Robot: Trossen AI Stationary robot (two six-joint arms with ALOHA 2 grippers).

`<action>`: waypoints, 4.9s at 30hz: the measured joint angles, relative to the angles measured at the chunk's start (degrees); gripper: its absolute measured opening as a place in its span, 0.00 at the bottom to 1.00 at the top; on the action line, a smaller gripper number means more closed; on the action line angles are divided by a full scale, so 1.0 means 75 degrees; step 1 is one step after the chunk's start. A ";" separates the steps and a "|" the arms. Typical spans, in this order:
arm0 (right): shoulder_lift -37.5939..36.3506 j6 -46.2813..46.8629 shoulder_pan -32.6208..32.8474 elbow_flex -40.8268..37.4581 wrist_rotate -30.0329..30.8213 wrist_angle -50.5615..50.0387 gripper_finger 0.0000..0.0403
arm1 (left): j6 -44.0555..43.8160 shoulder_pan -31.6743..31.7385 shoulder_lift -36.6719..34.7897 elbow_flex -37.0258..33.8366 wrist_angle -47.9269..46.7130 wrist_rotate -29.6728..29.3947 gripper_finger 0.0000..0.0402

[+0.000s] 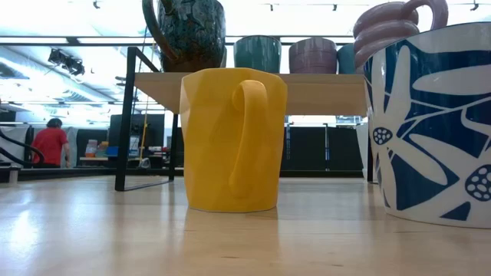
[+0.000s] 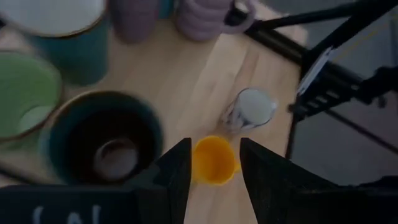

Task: Place coffee mugs
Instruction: Put the yellow mug on the shelf

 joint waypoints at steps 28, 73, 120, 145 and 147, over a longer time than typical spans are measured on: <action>-0.0478 -0.0397 -0.0903 0.0588 0.0060 -0.1351 0.37 | 0.0383 -0.0654 0.1418 0.1289 0.0567 0.1217 0.35; -0.2150 -0.0407 -0.0617 0.0587 -0.0218 -0.2811 0.36 | -0.2748 -0.0711 0.5498 0.2342 0.0176 0.1236 0.43; -0.2155 -0.0581 -0.0626 0.0584 -0.0328 -0.2816 0.36 | -0.0423 0.0529 0.5569 0.4433 -0.0654 0.4205 0.08; -0.2158 -0.0325 -0.0635 0.0584 0.0036 -0.2793 0.36 | 0.2008 0.2114 0.4348 0.4140 -0.1370 0.2571 0.08; -0.2158 -0.0325 -0.0637 0.0584 0.0052 -0.2793 0.36 | 0.2163 0.2170 0.4350 0.4112 -0.1547 0.2578 0.08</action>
